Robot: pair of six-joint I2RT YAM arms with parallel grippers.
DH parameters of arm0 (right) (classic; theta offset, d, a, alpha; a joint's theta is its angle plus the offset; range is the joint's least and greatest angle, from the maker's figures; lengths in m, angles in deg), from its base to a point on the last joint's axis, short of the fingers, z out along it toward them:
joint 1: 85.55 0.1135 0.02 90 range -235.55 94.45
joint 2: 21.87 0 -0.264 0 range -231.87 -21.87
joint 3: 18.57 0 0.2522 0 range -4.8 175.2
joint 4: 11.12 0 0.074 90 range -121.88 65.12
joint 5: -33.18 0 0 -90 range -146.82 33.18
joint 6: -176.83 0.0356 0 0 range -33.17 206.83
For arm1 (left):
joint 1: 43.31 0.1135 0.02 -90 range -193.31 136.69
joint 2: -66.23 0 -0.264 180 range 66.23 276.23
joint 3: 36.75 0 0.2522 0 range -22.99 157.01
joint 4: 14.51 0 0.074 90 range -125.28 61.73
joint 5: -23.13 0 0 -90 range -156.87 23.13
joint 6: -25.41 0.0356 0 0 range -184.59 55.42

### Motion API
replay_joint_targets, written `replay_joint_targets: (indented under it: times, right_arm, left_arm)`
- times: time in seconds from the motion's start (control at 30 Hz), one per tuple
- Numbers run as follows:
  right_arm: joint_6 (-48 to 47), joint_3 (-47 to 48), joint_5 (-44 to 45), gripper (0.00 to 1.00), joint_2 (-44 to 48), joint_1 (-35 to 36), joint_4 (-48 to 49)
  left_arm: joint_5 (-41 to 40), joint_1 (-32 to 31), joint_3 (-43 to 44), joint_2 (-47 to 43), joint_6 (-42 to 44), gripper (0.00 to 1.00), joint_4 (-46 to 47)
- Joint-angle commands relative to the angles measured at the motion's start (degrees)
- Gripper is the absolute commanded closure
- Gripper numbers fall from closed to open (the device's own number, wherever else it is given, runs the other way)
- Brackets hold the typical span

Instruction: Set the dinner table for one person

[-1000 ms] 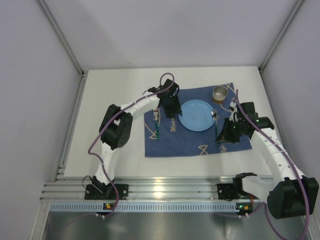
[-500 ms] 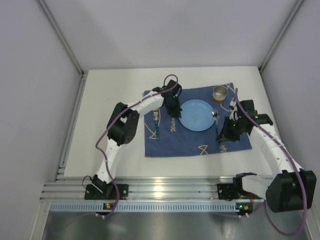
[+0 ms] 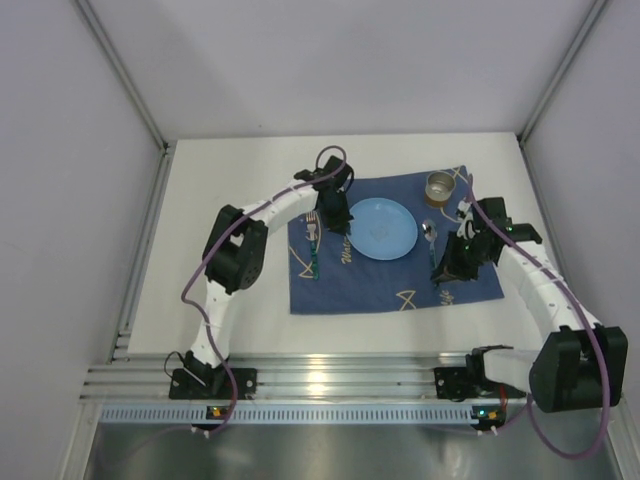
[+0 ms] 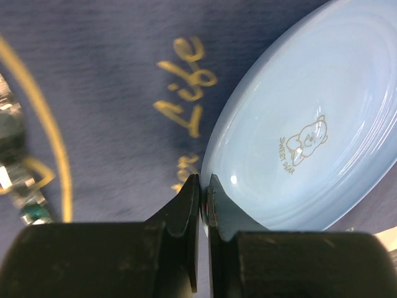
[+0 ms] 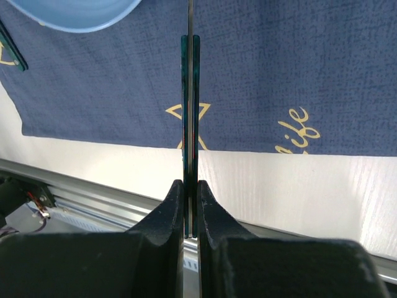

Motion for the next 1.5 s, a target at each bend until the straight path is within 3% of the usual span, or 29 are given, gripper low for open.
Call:
replay_joint_targets:
  times: [0.0, 0.17, 0.27, 0.33, 0.4, 0.43, 0.5, 0.53, 0.87, 0.93, 1.07, 1.13, 1.17, 1.23, 1.47]
  right_arm:
    - [-1.0, 4.7, -1.4, 1.0, -2.0, -1.0, 2.9]
    - [-0.9, 7.5, -2.9, 1.0, -6.3, -1.3, 5.0]
    - [-0.6, 9.6, -3.6, 1.0, -9.6, -1.4, 6.8]
    - [-0.4, 10.5, -4.7, 1.0, -12.5, -1.3, 8.4]
    - [0.0, 11.8, -5.1, 1.0, -15.3, -1.4, 9.5]
    - [0.2, 12.2, -5.1, 1.0, -16.3, -1.3, 9.9]
    - [0.1, 13.4, -5.2, 1.0, -19.1, -1.4, 11.0]
    - [0.1, 13.8, -5.0, 1.0, -20.0, -1.3, 11.3]
    - [-0.6, 16.1, -3.6, 0.99, -27.0, -1.3, 12.7]
    - [-0.9, 15.8, -3.1, 0.9, -26.7, -1.3, 12.5]
    - [-1.1, 14.4, -1.9, 0.83, -25.9, -1.4, 11.7]
    - [-1.5, 14.0, -0.9, 0.72, -25.3, -1.6, 10.9]
    - [-1.6, 13.9, -0.4, 0.58, -24.9, -1.5, 10.4]
    - [-1.7, 13.8, 0.8, 0.5, -24.4, -1.6, 9.4]
    - [-2.0, 13.0, 4.0, 0.34, -19.0, -1.7, 6.0]
  left_arm:
    - [-3.9, 1.1, -3.0, -5.8, 1.1, 1.0, -4.5]
    - [-4.8, 1.6, -6.1, -7.7, 1.5, 1.0, -6.0]
    - [-4.0, 1.6, -7.6, -8.3, 1.9, 0.94, -5.9]
    - [-3.3, 1.6, -8.5, -8.4, 2.1, 0.8, -6.3]
    - [-3.0, 1.6, -8.9, -8.7, 2.4, 0.74, -6.4]
    - [-3.1, 1.6, -8.9, -8.7, 2.6, 0.65, -6.8]
    - [-3.2, 1.6, -8.8, -8.8, 2.8, 0.61, -7.5]
    - [-3.5, 1.6, -8.9, -9.0, 2.8, 0.54, -7.7]
    - [-3.6, 1.9, -9.1, -11.5, 2.9, 0.52, -8.8]
    - [-3.6, 2.0, -9.2, -11.9, 2.7, 0.52, -8.8]
    - [-3.8, 2.2, -9.8, -12.7, 2.4, 0.53, -8.6]
    - [-3.8, 2.3, -10.4, -13.0, 2.0, 0.53, -8.1]
    - [-3.6, 2.3, -10.7, -13.1, 1.9, 0.53, -7.9]
    - [-3.7, 2.3, -11.0, -13.3, 1.8, 0.53, -7.8]
    - [-5.4, 2.8, -10.2, -16.7, 1.6, 0.53, -9.6]
